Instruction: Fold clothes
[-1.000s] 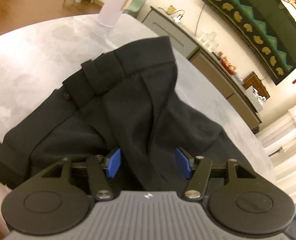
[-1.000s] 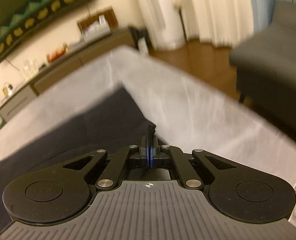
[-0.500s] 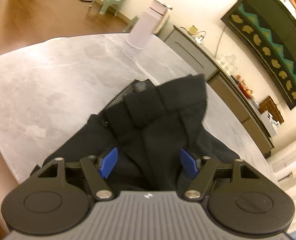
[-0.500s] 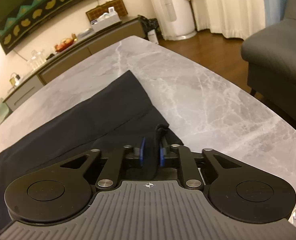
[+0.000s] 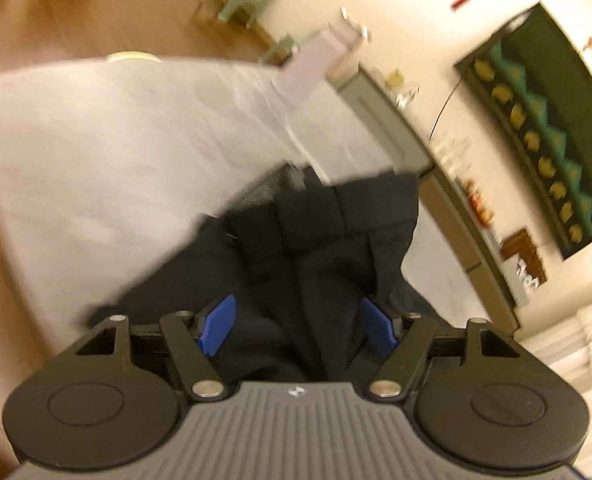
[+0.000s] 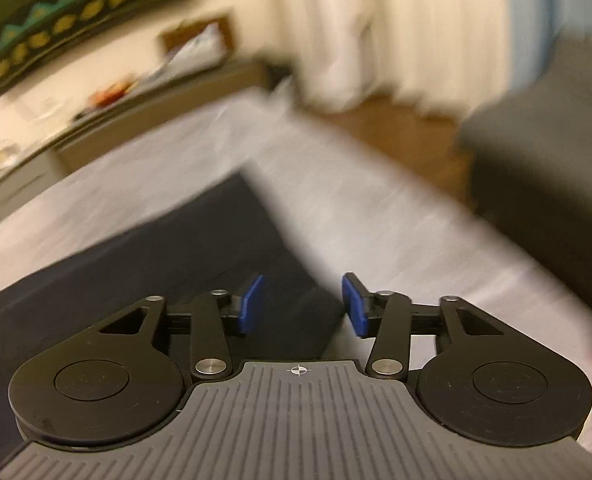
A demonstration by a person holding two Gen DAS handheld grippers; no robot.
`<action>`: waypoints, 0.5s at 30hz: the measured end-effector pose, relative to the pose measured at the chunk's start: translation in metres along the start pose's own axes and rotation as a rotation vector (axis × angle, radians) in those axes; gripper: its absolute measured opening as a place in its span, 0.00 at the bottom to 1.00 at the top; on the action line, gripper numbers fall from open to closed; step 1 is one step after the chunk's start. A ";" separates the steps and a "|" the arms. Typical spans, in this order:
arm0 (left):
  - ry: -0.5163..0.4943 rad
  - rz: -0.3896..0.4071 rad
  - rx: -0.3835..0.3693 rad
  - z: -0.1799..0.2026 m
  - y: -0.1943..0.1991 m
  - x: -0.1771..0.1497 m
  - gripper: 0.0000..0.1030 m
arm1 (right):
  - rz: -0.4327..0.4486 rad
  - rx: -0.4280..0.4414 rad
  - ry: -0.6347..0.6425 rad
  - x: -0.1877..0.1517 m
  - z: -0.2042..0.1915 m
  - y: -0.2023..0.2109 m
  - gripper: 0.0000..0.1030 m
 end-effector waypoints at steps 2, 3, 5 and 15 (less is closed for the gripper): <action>0.016 0.031 0.020 -0.020 0.020 -0.001 0.71 | 0.100 -0.057 0.073 0.007 -0.016 0.025 0.52; 0.027 0.037 0.026 -0.030 0.027 -0.002 0.71 | 0.146 -0.072 0.111 0.010 -0.026 0.038 0.53; 0.049 0.028 0.032 -0.044 0.029 -0.006 0.71 | 0.208 -0.020 0.206 0.013 -0.062 0.063 0.52; -0.146 0.021 0.112 -0.030 0.001 -0.009 0.51 | 0.130 0.695 0.810 -0.101 -0.351 0.177 0.55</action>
Point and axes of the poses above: each gripper's, at about its wrist camera, not at the fingertips, and y roughly against the way its jaws point, z to its right, x to its top, the point moved 3 cm from there along -y, roughly the way its jaws point, and after that the axes turned 8 degrees about -z, right-handed, at the moved point
